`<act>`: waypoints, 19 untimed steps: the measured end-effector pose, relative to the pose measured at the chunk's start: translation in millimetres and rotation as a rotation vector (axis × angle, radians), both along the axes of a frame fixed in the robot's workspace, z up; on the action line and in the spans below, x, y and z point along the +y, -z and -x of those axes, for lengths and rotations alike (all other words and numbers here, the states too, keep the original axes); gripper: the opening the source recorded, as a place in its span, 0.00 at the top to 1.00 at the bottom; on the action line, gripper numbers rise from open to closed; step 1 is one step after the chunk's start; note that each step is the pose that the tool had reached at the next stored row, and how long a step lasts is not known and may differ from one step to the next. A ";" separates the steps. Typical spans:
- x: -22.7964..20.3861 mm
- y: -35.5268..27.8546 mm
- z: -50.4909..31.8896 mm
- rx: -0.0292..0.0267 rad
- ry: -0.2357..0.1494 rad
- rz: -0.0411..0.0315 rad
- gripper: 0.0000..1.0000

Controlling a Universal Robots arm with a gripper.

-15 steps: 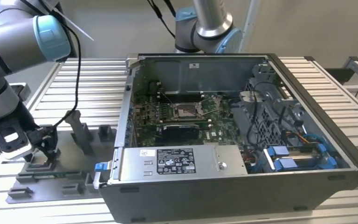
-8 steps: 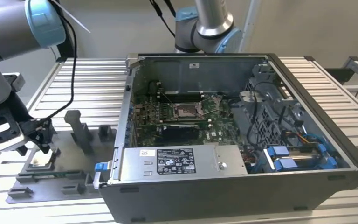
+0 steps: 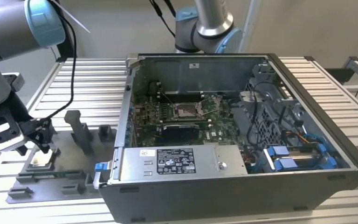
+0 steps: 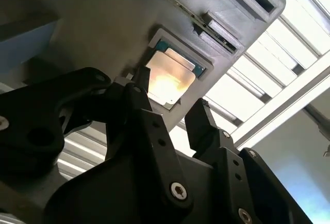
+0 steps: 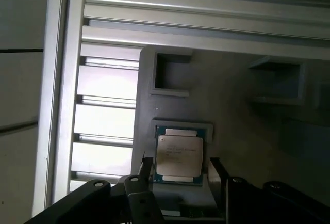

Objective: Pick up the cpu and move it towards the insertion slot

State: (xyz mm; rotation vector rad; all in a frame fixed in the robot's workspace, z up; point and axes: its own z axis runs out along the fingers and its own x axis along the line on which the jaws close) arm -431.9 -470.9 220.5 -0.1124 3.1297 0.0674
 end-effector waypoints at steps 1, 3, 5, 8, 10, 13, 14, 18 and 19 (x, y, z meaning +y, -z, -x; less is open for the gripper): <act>0.0 0.0 -0.1 0.0000 0.000 -0.0004 1.00; 0.0 0.0 -0.1 -0.0001 0.000 -0.0016 1.00; 0.0 0.0 0.0 -0.0001 0.000 -0.0022 0.00; -0.1 2.9 0.0 -0.0003 0.000 -0.0025 0.00; -0.1 6.3 -0.1 -0.0001 0.000 -0.0023 0.00; -0.1 11.8 -0.1 -0.0001 0.000 -0.0023 0.00; -0.1 13.6 -0.1 -0.0001 0.000 -0.0023 0.00; -0.1 20.9 -0.1 -0.0001 0.000 -0.0023 0.00; -0.1 22.7 -0.1 0.0000 0.000 -0.0023 0.00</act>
